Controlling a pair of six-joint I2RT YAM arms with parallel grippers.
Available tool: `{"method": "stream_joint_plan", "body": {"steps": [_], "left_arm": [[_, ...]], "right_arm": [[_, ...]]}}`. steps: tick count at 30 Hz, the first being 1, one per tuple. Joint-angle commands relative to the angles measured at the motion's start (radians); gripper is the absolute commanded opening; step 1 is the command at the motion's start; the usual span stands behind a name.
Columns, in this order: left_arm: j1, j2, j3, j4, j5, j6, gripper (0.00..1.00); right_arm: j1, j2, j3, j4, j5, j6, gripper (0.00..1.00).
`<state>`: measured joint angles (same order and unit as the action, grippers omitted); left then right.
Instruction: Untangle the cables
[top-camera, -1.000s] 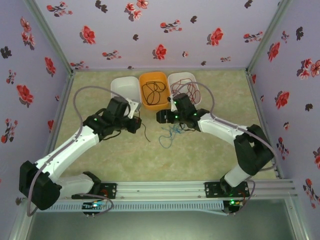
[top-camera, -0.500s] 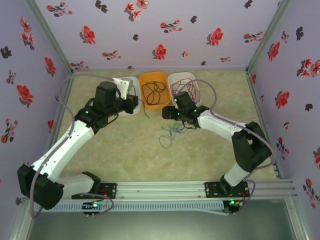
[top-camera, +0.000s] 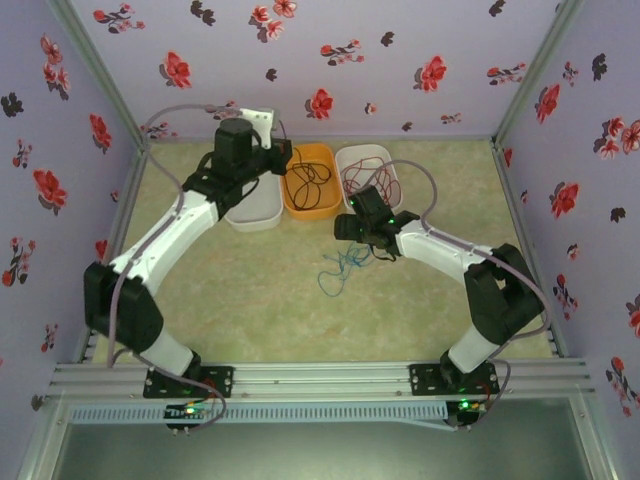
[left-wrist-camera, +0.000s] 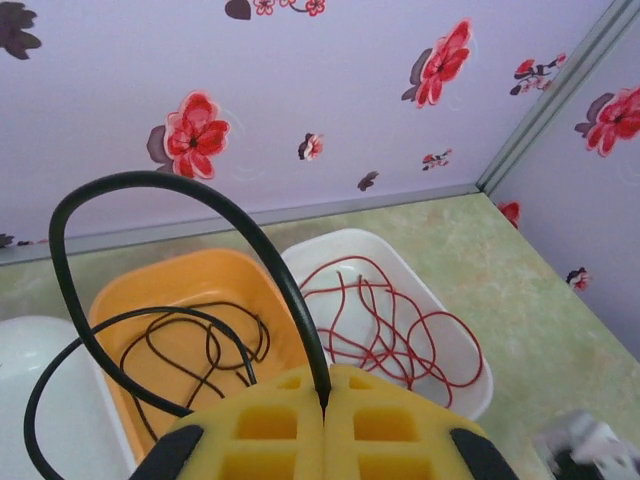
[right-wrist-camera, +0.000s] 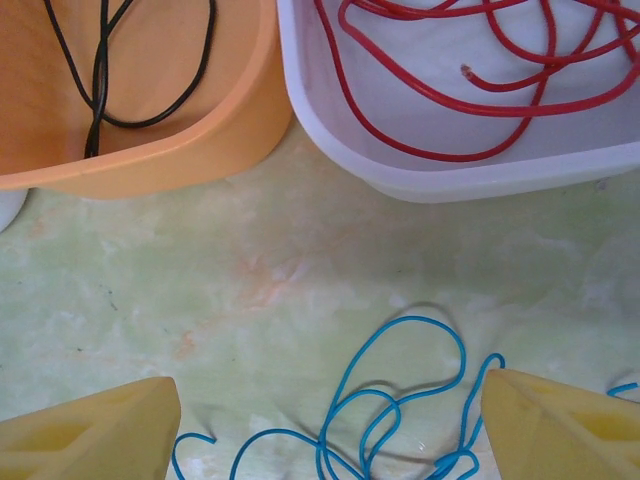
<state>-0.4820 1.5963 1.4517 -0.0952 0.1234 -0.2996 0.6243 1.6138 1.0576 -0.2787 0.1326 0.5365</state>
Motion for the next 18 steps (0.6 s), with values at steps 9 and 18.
{"method": "stream_joint_plan", "body": {"steps": [9, 18], "left_arm": [[0.008, 0.300, 0.253, 0.087, -0.016, 0.015, 0.00], [-0.002, 0.437, 0.335, 0.054, -0.016, -0.022, 0.00]], "right_arm": [[-0.003, -0.105, -0.027, -0.061, 0.087, 0.031, 0.81], [-0.003, -0.143, -0.018, -0.080, 0.111, 0.019, 0.82]]}}
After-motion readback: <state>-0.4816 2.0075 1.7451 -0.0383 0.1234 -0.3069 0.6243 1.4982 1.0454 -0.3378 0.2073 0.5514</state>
